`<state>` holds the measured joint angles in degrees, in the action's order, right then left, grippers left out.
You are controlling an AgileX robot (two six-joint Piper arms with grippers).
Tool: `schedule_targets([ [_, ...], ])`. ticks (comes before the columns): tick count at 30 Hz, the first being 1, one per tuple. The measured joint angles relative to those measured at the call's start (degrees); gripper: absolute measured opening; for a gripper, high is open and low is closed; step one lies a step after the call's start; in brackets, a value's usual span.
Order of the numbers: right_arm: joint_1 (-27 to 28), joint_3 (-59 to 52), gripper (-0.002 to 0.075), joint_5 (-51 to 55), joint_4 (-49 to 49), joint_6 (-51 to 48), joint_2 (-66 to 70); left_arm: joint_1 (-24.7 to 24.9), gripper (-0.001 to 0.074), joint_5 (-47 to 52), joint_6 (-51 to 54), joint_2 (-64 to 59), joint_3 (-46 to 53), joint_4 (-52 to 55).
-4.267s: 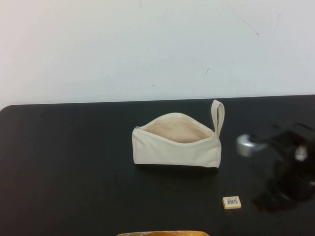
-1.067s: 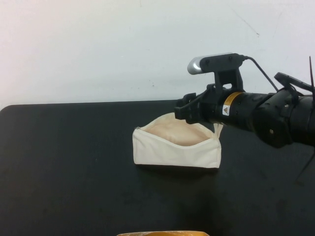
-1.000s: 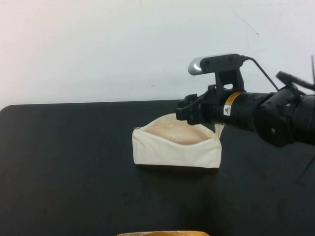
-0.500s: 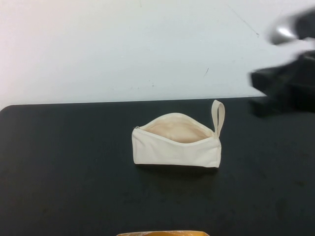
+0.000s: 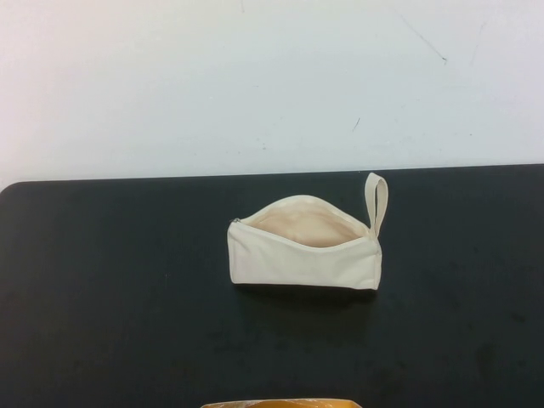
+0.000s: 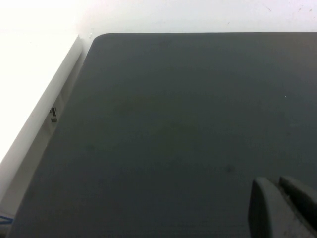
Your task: Put eraser into pencil case
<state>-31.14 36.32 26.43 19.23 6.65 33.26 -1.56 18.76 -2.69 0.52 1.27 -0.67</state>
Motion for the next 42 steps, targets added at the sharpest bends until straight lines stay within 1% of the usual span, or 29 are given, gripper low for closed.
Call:
schedule_targets([
  [4, 0.0, -3.9, -0.0001, -0.7, 3.9, 1.0, -6.6, 0.0, -0.0001, 0.0, 0.0, 0.0, 0.0, 0.0],
  [9, 0.0, -9.4, -0.0001, -3.9, 5.3, 1.2, -12.7, 0.0, -0.0002, 0.0, -0.1, 0.0, 0.0, 0.0],
  [13, 0.8, -14.3, -0.0001, -4.9, 1.7, 1.2, -16.1, 0.0, -0.0001, 0.0, -0.1, 0.0, 0.0, 0.0],
  [16, 3.9, -18.4, -0.0001, -6.2, -2.7, -1.2, -19.6, 0.0, -0.0002, 0.0, -0.1, 0.0, 0.0, 0.0],
  [19, 10.0, -23.1, -0.0001, -8.9, -9.7, -7.6, -24.1, 0.0, -0.0001, 0.0, -0.1, 0.0, 0.0, 0.0],
  [20, 15.1, -25.6, -0.0001, -10.6, -14.5, -13.3, -27.5, 0.0, -0.0001, 0.0, -0.1, 0.0, 0.0, 0.0],
  [22, 20.0, -27.6, -0.0001, -11.4, -17.5, -17.2, -30.5, 0.0, -0.0001, 0.0, -0.1, 0.0, 0.0, 0.0],
  [24, 25.3, -29.2, -0.0001, -11.6, -18.7, -18.6, -32.6, 0.0, -0.0001, 0.0, -0.1, 0.0, 0.0, 0.0],
  [28, 33.6, -32.3, -0.0001, -12.1, -19.2, -19.0, -33.8, 0.0, -0.0001, 0.0, -0.1, 0.0, 0.0, 0.0],
  [31, 37.6, -34.8, -0.0001, -12.1, -19.2, -17.1, -33.9, 0.0, -0.0001, 0.0, -0.1, 0.0, 0.0, 0.0],
  [33, 38.6, -36.1, -0.0001, -12.1, -18.3, -14.8, -33.9, 0.0, -0.0001, 0.0, 0.0, 0.0, 0.0, 0.0],
  [35, 38.5, -37.4, -0.0001, -12.1, -16.6, -11.9, -33.9, 0.0, -0.0001, 0.0, 0.0, 0.0, 0.0, 0.0],
  [42, 34.1, -37.8, -0.0001, -8.8, -15.7, -9.6, -33.9, 0.0, -0.0001, 0.0, 0.0, 0.0, 0.0, 0.0],
])
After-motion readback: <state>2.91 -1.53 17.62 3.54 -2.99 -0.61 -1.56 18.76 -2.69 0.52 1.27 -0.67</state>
